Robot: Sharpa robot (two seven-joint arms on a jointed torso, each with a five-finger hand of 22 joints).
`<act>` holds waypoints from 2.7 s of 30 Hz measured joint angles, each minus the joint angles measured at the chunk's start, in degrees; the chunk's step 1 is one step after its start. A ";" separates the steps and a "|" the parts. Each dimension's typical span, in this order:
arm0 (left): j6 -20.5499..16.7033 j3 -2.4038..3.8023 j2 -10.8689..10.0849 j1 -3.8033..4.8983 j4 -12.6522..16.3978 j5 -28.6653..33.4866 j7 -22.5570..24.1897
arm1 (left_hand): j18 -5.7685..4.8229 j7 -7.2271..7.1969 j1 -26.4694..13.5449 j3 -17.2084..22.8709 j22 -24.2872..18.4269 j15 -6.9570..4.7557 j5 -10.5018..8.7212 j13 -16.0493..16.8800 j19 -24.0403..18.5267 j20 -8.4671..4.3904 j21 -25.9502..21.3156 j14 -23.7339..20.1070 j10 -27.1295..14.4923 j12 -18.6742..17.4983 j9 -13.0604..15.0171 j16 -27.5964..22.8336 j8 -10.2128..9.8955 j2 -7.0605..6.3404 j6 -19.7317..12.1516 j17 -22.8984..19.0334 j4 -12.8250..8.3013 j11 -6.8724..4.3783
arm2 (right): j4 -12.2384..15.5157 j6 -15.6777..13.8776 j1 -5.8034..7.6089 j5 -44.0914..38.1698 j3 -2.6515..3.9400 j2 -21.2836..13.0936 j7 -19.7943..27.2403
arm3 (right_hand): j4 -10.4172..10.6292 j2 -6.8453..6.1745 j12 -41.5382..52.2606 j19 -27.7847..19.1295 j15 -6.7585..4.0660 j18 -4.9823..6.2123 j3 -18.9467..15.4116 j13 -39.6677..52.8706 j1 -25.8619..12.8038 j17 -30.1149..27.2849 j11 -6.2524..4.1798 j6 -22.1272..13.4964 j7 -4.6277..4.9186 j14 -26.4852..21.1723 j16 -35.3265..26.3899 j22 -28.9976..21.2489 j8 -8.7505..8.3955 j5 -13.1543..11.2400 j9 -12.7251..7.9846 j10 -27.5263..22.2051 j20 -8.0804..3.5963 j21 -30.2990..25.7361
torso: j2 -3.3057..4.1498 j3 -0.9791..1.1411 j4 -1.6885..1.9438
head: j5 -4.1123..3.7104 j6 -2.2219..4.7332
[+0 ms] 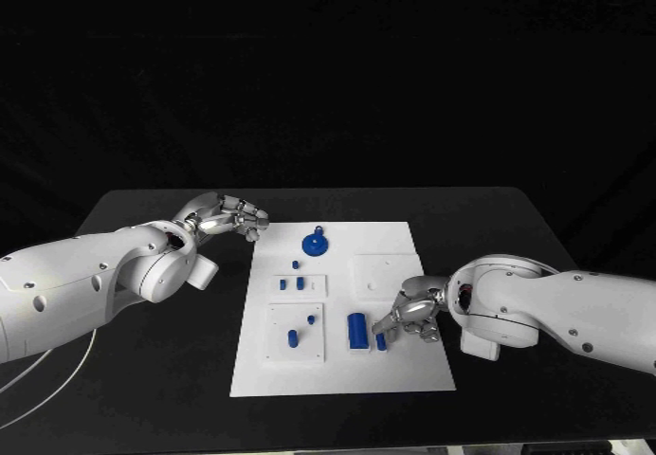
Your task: Assemble the parts on the task board
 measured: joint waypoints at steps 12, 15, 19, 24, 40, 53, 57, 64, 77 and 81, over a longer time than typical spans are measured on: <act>0.01 0.00 -0.02 0.00 -0.02 0.00 -0.02 | 0.00 0.00 0.00 0.00 0.01 0.00 0.00 0.04 0.00 0.00 0.00 0.00 0.00 0.00 0.00 0.00 0.00 0.00 0.00 0.08 0.00 0.00 | 0.21 0.83 0.00 0.16 0.03 -0.35 0.21 | -0.33 0.55 0.00 0.00 0.00 0.00 -0.08 0.06 0.97 0.00 -0.14 0.05 -0.05 0.00 0.00 0.00 0.00 0.00 -0.01 0.14 0.01 0.00 | 0.01 0.00 0.00 | -0.04 -0.06; 0.01 0.00 -0.01 0.00 -0.03 0.00 -0.03 | 0.00 0.00 0.00 0.00 0.04 0.00 0.00 0.05 0.00 0.00 0.00 0.00 0.00 0.00 0.00 0.00 0.00 0.00 0.00 0.10 0.00 0.00 | 0.20 1.16 0.00 -0.41 0.04 -0.70 0.47 | -2.40 0.49 -0.01 -0.01 0.00 0.00 0.07 0.12 3.10 0.00 -0.14 0.07 -0.08 0.00 0.00 0.00 0.00 0.00 -0.01 0.14 0.02 0.00 | 0.01 0.00 0.00 | -0.13 -0.07; 0.02 0.00 -0.01 0.00 -0.04 0.00 -0.04 | 0.00 0.00 0.00 0.00 0.04 0.00 0.00 0.05 0.00 0.00 0.00 0.00 0.00 0.00 0.00 0.00 0.00 0.00 0.00 0.10 0.00 0.00 | 0.24 1.88 0.01 -1.42 0.04 -1.12 0.79 | -4.59 0.06 -0.01 -0.01 0.01 0.00 1.39 0.12 6.17 -0.11 -0.14 0.08 -0.08 0.01 0.00 0.00 0.00 0.00 -0.17 0.14 0.02 0.00 | 0.01 0.00 0.01 | -0.15 0.01; 0.03 0.00 -0.01 0.00 -0.06 0.00 -0.06 | 0.00 0.00 0.00 0.00 0.03 0.00 0.00 0.04 0.00 0.00 0.00 0.00 0.00 0.00 0.00 0.00 0.00 0.00 0.00 0.14 0.00 0.00 | 0.37 3.18 0.00 -2.54 0.04 -1.51 1.38 | -6.22 -0.26 -0.01 -0.01 0.01 0.00 2.21 0.12 8.25 -0.17 -0.13 0.12 -0.13 0.01 0.00 0.00 0.00 0.00 -0.26 0.13 0.03 0.00 | 0.01 -0.01 0.00 | -0.21 0.07; 0.10 -0.02 0.11 0.00 -0.22 0.00 -0.08 | 0.00 0.00 0.00 0.00 0.08 0.00 0.00 0.04 0.00 0.00 0.00 0.00 0.00 0.00 0.00 -0.22 0.00 0.00 0.00 0.22 0.00 0.00 | 0.29 4.97 -0.53 -3.63 0.02 -0.60 2.39 | -5.56 0.06 -0.23 -0.10 0.03 0.00 1.55 0.12 7.31 -0.29 -0.13 0.13 -0.14 0.03 0.00 -0.14 0.00 0.00 -0.45 0.12 0.12 0.00 | 0.05 0.01 -0.01 | -0.38 -0.08; 0.13 -0.02 0.05 0.00 -0.13 0.00 -0.13 | 0.00 0.00 0.00 0.00 0.12 0.00 0.00 0.03 0.00 0.00 0.00 0.00 0.00 0.00 -0.04 -0.22 0.00 0.00 0.00 0.32 0.00 0.00 | -0.41 5.20 -1.32 -4.84 0.01 0.37 2.46 | -3.92 1.12 -0.23 -0.11 0.11 0.00 2.39 0.11 6.26 -0.29 -0.12 0.14 -0.15 0.11 0.00 -0.26 0.00 0.00 -0.47 0.12 0.14 0.00 | 0.05 0.03 0.02 | -0.35 -0.29; 0.14 -0.02 0.07 0.00 -0.16 0.00 -0.15 | -0.01 0.00 0.00 0.00 0.12 0.00 0.00 0.03 0.00 0.00 0.00 0.00 0.00 0.00 -0.04 -0.22 0.00 0.00 0.00 0.32 0.00 0.00 | -0.68 5.20 -1.32 -5.18 0.04 0.54 2.43 | -3.61 1.57 -0.23 -0.11 0.12 0.00 2.70 0.11 6.72 -0.29 -0.12 0.15 -0.16 0.12 0.00 -0.26 0.03 0.00 -0.45 0.12 0.14 0.00 | 0.05 0.02 0.04 | -0.35 -0.34; 0.16 -0.03 0.07 0.00 -0.17 0.00 -0.19 | 0.00 0.00 0.00 0.00 0.11 0.00 0.00 0.03 0.00 0.00 -0.15 0.00 0.00 0.00 -0.04 -0.22 0.00 0.00 0.00 0.37 0.00 0.00 | -1.19 5.19 -1.29 -5.51 0.07 0.82 2.43 | -2.37 2.95 -0.23 -0.11 0.13 0.00 4.46 0.11 6.85 -0.29 -0.12 0.24 -0.25 0.13 0.00 -0.26 0.36 0.00 -0.45 0.12 0.14 0.00 | 0.03 -0.02 0.02 | -0.28 -0.47; 0.16 -0.03 0.06 0.00 -0.16 0.00 -0.37 | 0.00 0.18 0.00 0.00 0.16 0.00 0.00 0.02 0.00 0.00 -0.23 0.00 0.00 0.00 -0.03 -0.22 0.00 0.00 -0.18 0.42 0.00 0.00 | -2.40 5.94 -1.29 -5.38 0.17 1.98 2.44 | -0.66 2.82 -0.24 -0.02 0.21 0.01 7.28 0.19 6.96 -0.29 -0.12 0.14 -0.14 0.21 0.21 -0.25 0.48 -0.06 -0.45 0.13 0.23 0.00 | -0.01 -0.01 0.01 | -0.23 -0.66; 0.16 -0.03 0.08 0.00 -0.17 0.00 -0.40 | 0.00 0.21 0.00 0.00 0.16 0.00 0.00 0.02 0.00 0.00 -0.23 0.00 0.00 -0.23 -0.03 -0.22 0.00 0.00 -0.21 0.42 0.00 0.00 | -3.09 6.88 -1.24 -4.89 0.28 2.56 2.28 | -0.66 2.81 -0.24 -0.03 0.21 0.01 7.28 0.24 6.95 -0.29 -0.12 0.15 -0.14 0.22 0.21 -0.25 0.49 -0.06 -0.45 0.13 0.23 0.00 | -0.02 -0.01 0.00 | -0.23 -0.68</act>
